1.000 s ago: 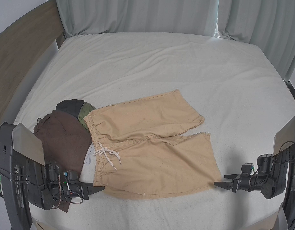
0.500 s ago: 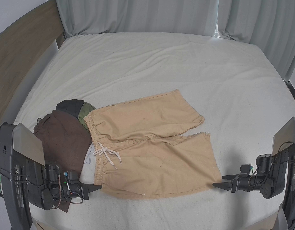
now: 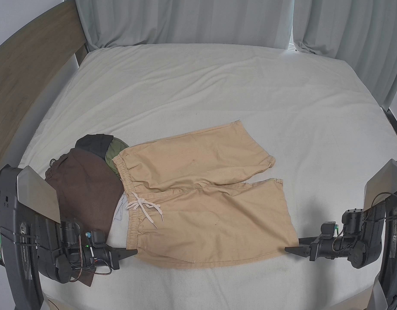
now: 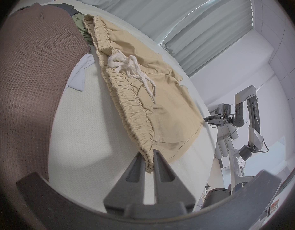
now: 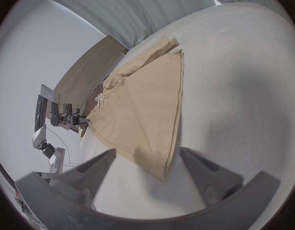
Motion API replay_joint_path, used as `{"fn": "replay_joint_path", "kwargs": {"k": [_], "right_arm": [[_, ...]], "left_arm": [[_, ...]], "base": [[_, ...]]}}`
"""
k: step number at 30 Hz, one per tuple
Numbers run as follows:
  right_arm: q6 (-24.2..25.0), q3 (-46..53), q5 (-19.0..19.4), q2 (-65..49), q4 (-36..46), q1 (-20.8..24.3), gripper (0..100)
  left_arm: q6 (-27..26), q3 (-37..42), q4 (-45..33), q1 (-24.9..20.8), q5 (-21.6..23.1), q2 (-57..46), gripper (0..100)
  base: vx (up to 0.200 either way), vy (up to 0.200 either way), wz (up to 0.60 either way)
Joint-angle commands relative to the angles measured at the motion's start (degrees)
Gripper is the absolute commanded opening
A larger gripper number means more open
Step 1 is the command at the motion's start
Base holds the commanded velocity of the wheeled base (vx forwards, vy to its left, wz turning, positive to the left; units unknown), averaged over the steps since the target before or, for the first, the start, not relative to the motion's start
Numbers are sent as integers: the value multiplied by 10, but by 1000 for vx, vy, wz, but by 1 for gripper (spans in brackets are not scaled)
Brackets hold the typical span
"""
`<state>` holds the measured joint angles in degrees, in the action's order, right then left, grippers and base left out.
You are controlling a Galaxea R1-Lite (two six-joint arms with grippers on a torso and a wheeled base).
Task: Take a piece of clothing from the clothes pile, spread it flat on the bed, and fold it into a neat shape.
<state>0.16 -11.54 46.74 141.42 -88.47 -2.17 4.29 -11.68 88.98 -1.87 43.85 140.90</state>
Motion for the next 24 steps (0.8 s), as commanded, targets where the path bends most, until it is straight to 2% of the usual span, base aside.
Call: {"fn": "replay_joint_path", "kwargs": {"k": [1, 9, 16, 21, 24], "right_arm": [[-2, -3, 1, 11, 0, 1, 0], [-4, 1, 0, 5, 0, 6, 0], [-8, 42, -4, -32, 0, 4, 0], [-15, 52, 3, -43, 0, 6, 0], [-47, 59, 4, -39, 0, 0, 0]], "left_arm": [[0, 0, 1, 0, 0, 0, 0], [-1, 2, 1, 1, 1, 0, 0], [-4, 28, 1, 12, 42, -15, 0], [-52, 62, 0, 20, 70, -14, 0], [-67, 70, 0, 32, 72, -13, 0]], "base": [[0, 0, 0], [0, 0, 0], [0, 0, 0], [0, 0, 0], [0, 0, 0]]}}
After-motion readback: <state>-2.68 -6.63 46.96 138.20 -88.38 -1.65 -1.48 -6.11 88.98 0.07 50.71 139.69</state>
